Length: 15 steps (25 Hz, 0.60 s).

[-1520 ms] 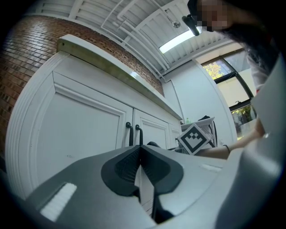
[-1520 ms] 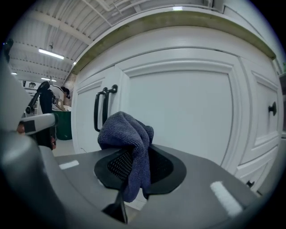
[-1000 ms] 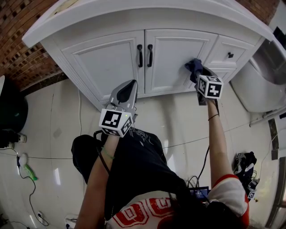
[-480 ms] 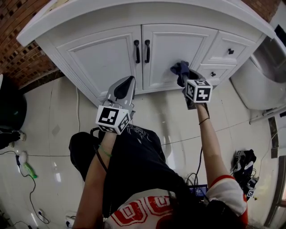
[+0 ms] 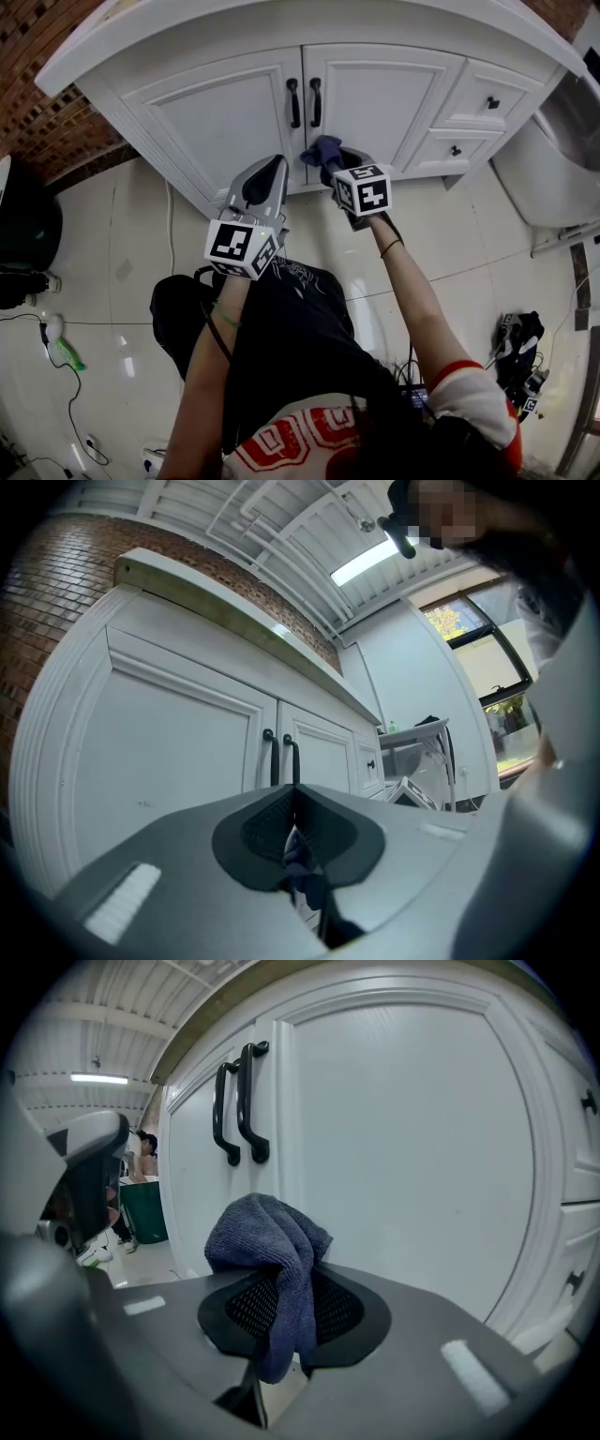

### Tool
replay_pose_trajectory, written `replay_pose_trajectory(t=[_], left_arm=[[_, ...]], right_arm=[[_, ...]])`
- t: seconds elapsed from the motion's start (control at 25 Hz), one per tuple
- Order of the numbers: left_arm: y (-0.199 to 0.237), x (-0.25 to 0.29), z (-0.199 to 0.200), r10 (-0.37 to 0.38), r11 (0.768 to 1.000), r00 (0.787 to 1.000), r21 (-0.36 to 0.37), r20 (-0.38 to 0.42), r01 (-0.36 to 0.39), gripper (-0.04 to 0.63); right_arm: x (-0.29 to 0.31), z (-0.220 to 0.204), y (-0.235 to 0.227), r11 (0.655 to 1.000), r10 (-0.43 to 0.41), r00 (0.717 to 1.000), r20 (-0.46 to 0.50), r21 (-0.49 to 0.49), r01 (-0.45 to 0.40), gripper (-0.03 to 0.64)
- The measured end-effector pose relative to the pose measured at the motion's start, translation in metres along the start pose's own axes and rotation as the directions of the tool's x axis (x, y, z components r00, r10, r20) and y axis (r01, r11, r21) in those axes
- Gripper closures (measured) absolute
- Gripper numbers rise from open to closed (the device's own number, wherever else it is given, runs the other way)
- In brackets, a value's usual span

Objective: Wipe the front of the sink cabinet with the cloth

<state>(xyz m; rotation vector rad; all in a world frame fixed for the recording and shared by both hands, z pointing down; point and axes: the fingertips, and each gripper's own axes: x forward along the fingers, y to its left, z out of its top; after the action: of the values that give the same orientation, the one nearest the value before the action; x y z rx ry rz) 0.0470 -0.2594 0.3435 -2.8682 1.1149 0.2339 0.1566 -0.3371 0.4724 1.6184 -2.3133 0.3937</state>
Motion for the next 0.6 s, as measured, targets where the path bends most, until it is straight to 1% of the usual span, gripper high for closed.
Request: replay_pose_trajectory(t=[0.12,0.36,0.48,0.6], left_arm=[[-0.002,0.002,-0.001,-0.009,1.0,1.0,0.008,-0.006,0.009,0.595],[-0.004,0.003,-0.002,-0.013,1.0,1.0,0.012,-0.009,0.013,0.595],[-0.004,0.002,-0.002,-0.012,1.0,1.0,0.011,-0.01,0.012,0.595],[-0.003,0.001,-0.003,-0.01,1.0,1.0,0.009,-0.011,0.01,0.595]], right_arm=[[-0.006,-0.005,-0.021,0.999,-0.036,0.999,-0.012,-0.007,0.036,0.538],[-0.03,-0.014,-0.082,0.99,-0.137,0.99,-0.045,-0.026,0.136,0.538],[-0.05,-0.019,-0.12,0.976,-0.218,0.974,-0.055,-0.013,0.218,0.538],[-0.075,-0.024,-0.163,0.951,-0.307,0.949,-0.063,0.026,0.309,0.538]])
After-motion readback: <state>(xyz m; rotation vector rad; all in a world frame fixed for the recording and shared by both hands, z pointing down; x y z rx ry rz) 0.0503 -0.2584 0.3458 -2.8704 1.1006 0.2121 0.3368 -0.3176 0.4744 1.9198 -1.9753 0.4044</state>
